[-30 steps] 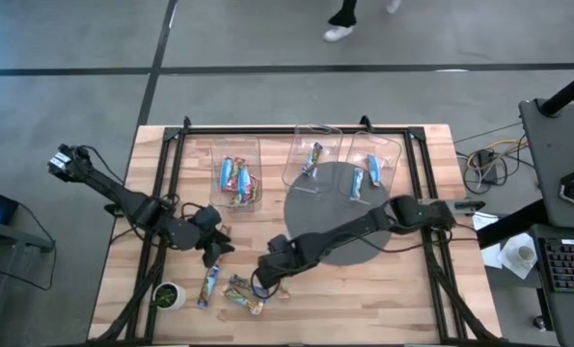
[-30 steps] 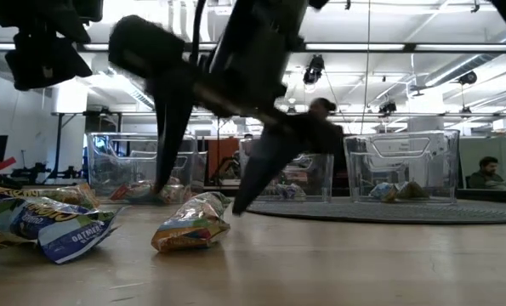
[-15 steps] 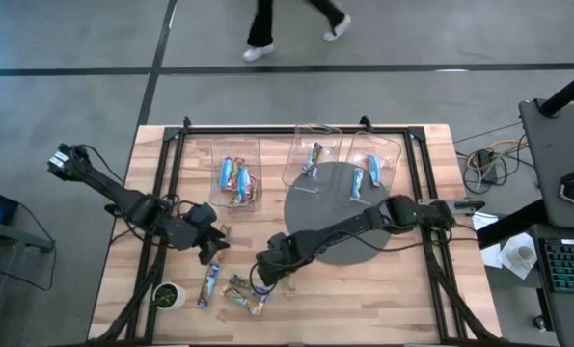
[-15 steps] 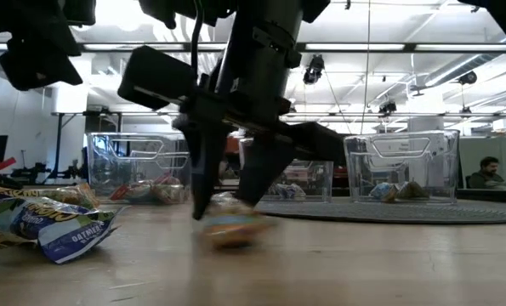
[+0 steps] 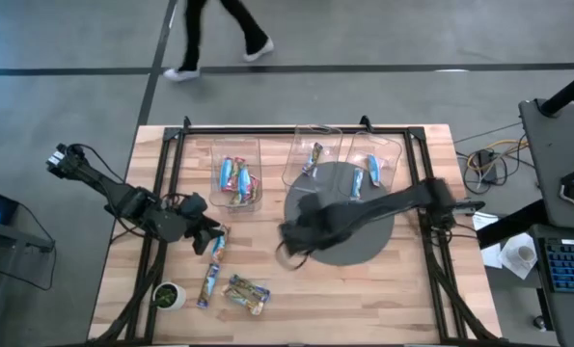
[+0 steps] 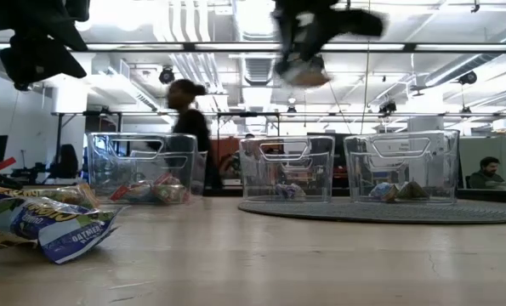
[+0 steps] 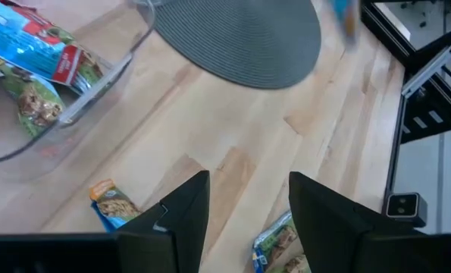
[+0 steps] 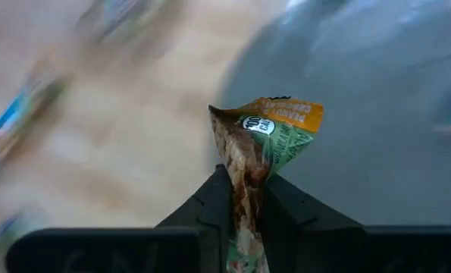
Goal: Pick and place Granola Bars by type
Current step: Put the yellow granola bar into the right transparent bin
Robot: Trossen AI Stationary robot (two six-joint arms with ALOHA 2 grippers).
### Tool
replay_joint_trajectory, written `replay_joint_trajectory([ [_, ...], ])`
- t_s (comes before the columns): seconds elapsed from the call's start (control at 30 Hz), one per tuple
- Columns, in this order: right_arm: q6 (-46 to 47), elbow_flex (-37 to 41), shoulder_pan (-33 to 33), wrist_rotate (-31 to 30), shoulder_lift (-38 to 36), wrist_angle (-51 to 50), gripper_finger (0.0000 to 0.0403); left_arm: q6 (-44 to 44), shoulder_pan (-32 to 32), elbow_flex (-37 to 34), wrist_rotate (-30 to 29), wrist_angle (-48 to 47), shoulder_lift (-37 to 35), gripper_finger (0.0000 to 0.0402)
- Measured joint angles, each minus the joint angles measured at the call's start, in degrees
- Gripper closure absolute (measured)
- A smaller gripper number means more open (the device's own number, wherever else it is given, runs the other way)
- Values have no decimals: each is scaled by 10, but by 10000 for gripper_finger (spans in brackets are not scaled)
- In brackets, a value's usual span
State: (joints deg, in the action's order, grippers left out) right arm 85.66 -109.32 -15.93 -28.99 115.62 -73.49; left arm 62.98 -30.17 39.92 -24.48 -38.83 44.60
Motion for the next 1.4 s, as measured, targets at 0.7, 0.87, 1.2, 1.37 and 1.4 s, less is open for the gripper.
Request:
replay_joint_trajectory([
  [0.7,-137,423,364,16,-320,60,356,34,1,0,-98,-1,5,239],
  [0.87,-211,504,418,101,-328,192,324,47,12,0,-126,-7,5,239],
  [1.2,-209,536,371,75,-346,220,206,114,24,0,-126,-7,4,239],
  [1.37,-249,485,292,-41,-378,252,178,124,24,0,-125,-7,4,239],
  [1.4,-273,472,272,-62,-385,267,174,125,24,0,-125,-7,4,239],
])
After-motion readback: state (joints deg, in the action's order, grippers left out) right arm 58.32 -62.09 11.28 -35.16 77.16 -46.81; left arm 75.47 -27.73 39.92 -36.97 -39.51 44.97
